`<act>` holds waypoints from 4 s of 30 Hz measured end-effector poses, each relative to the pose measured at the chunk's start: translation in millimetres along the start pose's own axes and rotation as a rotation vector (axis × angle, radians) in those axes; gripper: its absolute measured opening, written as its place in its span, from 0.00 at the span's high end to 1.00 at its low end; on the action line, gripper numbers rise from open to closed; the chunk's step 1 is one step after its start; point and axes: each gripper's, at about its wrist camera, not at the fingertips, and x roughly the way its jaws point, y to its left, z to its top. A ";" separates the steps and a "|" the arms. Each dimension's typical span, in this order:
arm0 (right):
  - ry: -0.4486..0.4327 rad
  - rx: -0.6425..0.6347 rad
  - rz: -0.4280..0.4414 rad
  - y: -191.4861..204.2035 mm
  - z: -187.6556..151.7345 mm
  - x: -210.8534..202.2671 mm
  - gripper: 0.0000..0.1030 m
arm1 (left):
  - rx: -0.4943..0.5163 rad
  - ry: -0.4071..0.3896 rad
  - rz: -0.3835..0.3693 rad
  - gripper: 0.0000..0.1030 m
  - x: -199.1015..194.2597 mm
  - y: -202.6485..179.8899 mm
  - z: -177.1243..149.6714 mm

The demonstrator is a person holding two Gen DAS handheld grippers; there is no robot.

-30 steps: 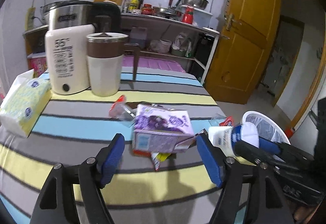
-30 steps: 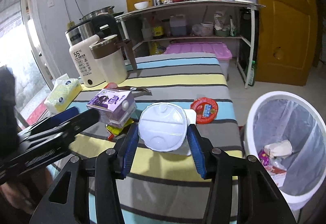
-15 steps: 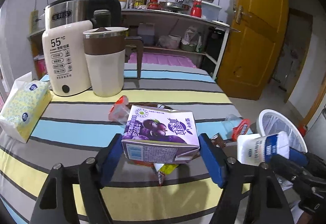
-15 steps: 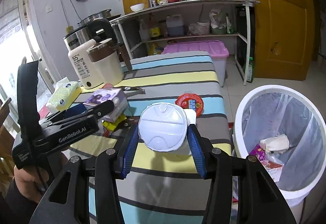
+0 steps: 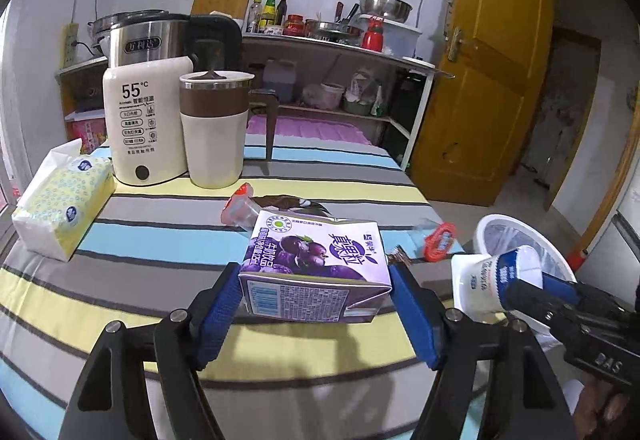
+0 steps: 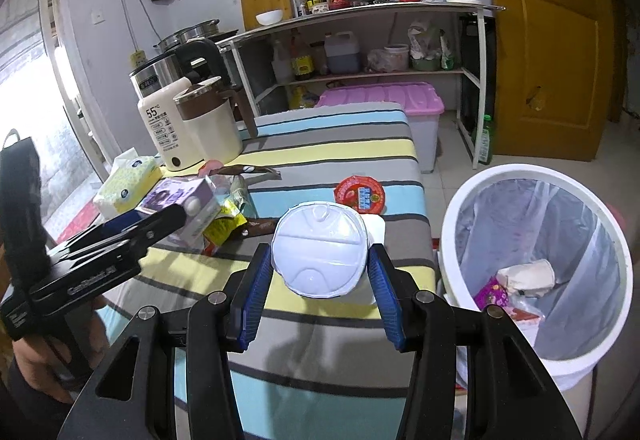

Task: Collect trash
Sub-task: 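Carry the cup and carton over the white bin and lower them inside, then open both tools to drop the items and withdraw toward the table, then grasp the red jelly cup with the right tool while the left tool grasps the yellow wrapper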

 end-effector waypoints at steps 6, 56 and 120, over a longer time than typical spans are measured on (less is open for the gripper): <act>-0.005 0.001 -0.009 -3.5 -5.3 -13.2 0.52 | 0.009 -0.007 -0.005 0.28 -20.0 -11.0 -5.7; -0.061 0.146 -0.241 -115.9 -20.5 -76.5 0.52 | 0.203 0.044 -0.314 0.28 12.5 -171.6 -0.4; 0.020 0.040 -0.106 -66.9 -28.1 -42.9 0.47 | 0.075 0.035 -0.163 0.28 5.0 -79.4 -15.9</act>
